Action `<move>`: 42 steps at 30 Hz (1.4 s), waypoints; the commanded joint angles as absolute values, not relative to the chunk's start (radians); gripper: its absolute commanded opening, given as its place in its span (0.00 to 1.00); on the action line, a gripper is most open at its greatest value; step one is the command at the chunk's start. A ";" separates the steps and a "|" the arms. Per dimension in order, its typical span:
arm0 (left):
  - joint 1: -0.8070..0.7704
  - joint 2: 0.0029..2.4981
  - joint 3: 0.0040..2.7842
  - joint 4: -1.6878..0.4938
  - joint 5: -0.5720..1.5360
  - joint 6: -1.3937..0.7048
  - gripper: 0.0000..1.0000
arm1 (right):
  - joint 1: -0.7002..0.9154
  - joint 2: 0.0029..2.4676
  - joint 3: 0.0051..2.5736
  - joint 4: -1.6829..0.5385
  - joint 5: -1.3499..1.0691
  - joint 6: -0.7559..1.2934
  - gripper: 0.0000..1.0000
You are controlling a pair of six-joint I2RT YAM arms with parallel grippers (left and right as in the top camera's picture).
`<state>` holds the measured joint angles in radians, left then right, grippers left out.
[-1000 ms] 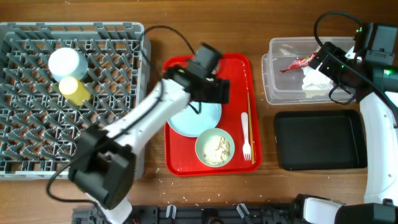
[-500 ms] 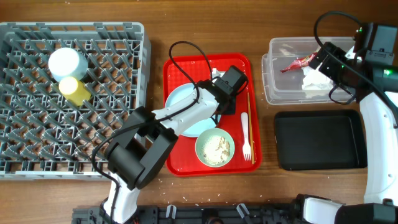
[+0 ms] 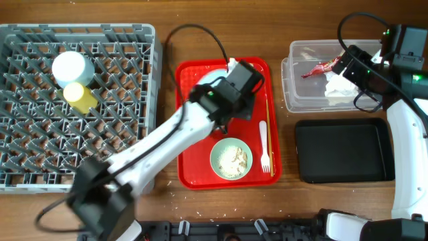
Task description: Sort waste into correct bins and load items into the dishwasher rack
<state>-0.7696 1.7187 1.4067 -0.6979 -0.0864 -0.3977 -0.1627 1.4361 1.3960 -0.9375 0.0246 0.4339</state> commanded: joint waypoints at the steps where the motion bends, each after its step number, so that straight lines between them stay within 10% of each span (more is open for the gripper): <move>1: -0.735 1.529 1.407 -0.701 0.022 -0.296 0.04 | -0.161 1.438 1.412 -0.935 0.038 0.446 1.00; 6: -0.443 1.314 1.407 -0.696 0.196 -0.290 0.04 | -0.161 1.438 1.412 -0.935 0.038 0.446 1.00; 10: -0.001 1.414 1.406 -0.584 0.903 -0.291 0.04 | -0.161 1.438 1.412 -0.935 0.038 0.445 1.00; 15: 0.224 1.647 1.406 -0.445 1.274 -0.300 0.04 | -0.161 1.438 1.412 -0.935 0.038 0.446 1.00; 24: 0.336 1.786 1.406 -0.448 1.250 -0.306 0.05 | -0.161 1.438 1.412 -0.935 0.038 0.445 1.00; 26: 0.336 1.786 1.406 -0.472 1.201 -0.306 0.43 | -0.161 1.438 1.412 -0.935 0.038 0.445 1.00; 29: 0.350 1.782 1.406 -0.479 1.199 -0.307 0.73 | -0.161 1.438 1.412 -0.935 0.038 0.445 1.00; 35: 0.471 1.652 1.408 -0.505 1.044 -0.347 0.95 | -0.161 1.438 1.412 -0.935 0.038 0.446 1.00; 38: 0.481 1.545 1.408 -0.646 0.941 -0.249 0.77 | -0.161 1.438 1.412 -0.935 0.038 0.445 0.99; 42: 0.324 1.386 1.408 -0.943 0.941 -0.133 0.87 | -0.161 1.438 1.412 -0.935 0.038 0.445 1.00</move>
<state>0.4294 1.4746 1.4059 -0.8612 0.9535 -0.2459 -0.1627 1.4376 1.3960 -0.9360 0.0277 0.4339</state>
